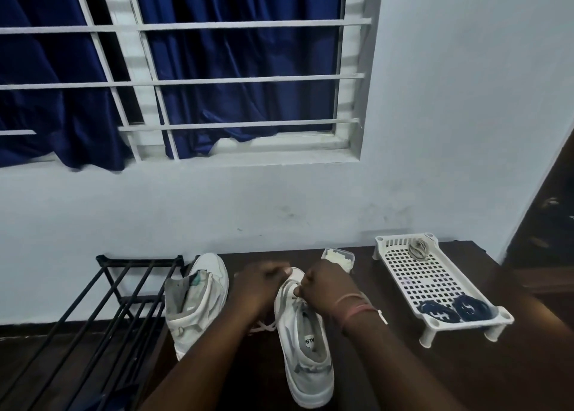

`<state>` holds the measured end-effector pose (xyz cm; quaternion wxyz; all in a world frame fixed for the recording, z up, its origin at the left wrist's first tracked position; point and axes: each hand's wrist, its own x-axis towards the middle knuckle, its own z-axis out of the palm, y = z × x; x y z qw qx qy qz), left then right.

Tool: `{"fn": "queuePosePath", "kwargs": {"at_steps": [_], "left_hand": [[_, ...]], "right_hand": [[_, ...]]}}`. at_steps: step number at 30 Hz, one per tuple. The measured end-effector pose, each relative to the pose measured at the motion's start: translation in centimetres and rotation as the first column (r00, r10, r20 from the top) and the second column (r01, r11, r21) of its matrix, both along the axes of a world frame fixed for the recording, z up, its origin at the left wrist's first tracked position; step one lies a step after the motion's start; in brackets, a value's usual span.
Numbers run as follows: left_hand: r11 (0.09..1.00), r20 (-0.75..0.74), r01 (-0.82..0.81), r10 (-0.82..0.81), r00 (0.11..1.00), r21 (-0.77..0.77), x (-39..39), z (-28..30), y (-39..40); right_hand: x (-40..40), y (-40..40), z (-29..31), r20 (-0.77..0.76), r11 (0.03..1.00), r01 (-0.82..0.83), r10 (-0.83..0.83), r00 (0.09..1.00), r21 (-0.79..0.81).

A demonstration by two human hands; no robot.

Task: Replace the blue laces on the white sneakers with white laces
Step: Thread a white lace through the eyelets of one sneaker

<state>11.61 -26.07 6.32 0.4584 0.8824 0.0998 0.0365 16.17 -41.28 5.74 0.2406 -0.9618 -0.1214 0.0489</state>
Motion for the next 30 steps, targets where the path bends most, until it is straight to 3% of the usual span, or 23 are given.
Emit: {"fn": "queuePosePath", "kwargs": {"at_steps": [3,7,9,11,13,16,21,24,30], "left_hand": [[0.975,0.084,0.184,-0.195,0.977,0.122,-0.5,-0.2,-0.3],[0.96,-0.007,0.133,-0.136,0.991,0.248,-0.1,-0.6,-0.2],[0.989,-0.103,0.057,-0.043,0.994,0.138,-0.1,-0.3,-0.5],[0.964,-0.267,-0.112,0.045,0.963,-0.24,-0.5,0.1,-0.7],[0.763,-0.467,-0.275,-0.041,0.883,-0.585,-0.8,0.2,-1.0],[0.48,-0.544,-0.407,-0.187,0.818,-0.777,-1.1,-0.3,-0.8],[0.22,-0.501,-0.457,-0.222,0.837,-0.862,-0.8,-0.3,-2.6],[0.081,-0.465,-0.458,-0.192,0.864,-0.885,-0.5,0.0,-3.9],[-0.086,-0.523,-0.532,-0.108,0.846,-0.843,0.0,-0.7,-3.3]], "right_hand": [[0.0,0.1,0.2,0.178,0.985,-0.117,0.138,0.974,-0.126],[-0.1,0.2,-0.5,0.21,0.969,-0.211,0.235,0.949,-0.129],[-0.4,0.2,0.0,0.183,0.982,-0.187,0.188,0.965,-0.025],[-1.0,0.2,0.6,0.124,0.993,-0.065,0.052,0.991,0.102],[-1.8,0.4,0.9,0.012,0.97,0.076,-0.081,0.997,0.229],[-4.1,1.4,0.8,-0.187,0.901,0.179,-0.112,0.976,0.395],[-5.0,2.0,0.6,-0.306,0.832,0.298,-0.164,0.938,0.467],[-4.7,1.4,1.0,-0.293,0.913,0.212,-0.109,0.95,0.348],[-4.2,-0.3,1.5,-0.275,0.981,0.133,-0.09,0.957,0.141]]}}
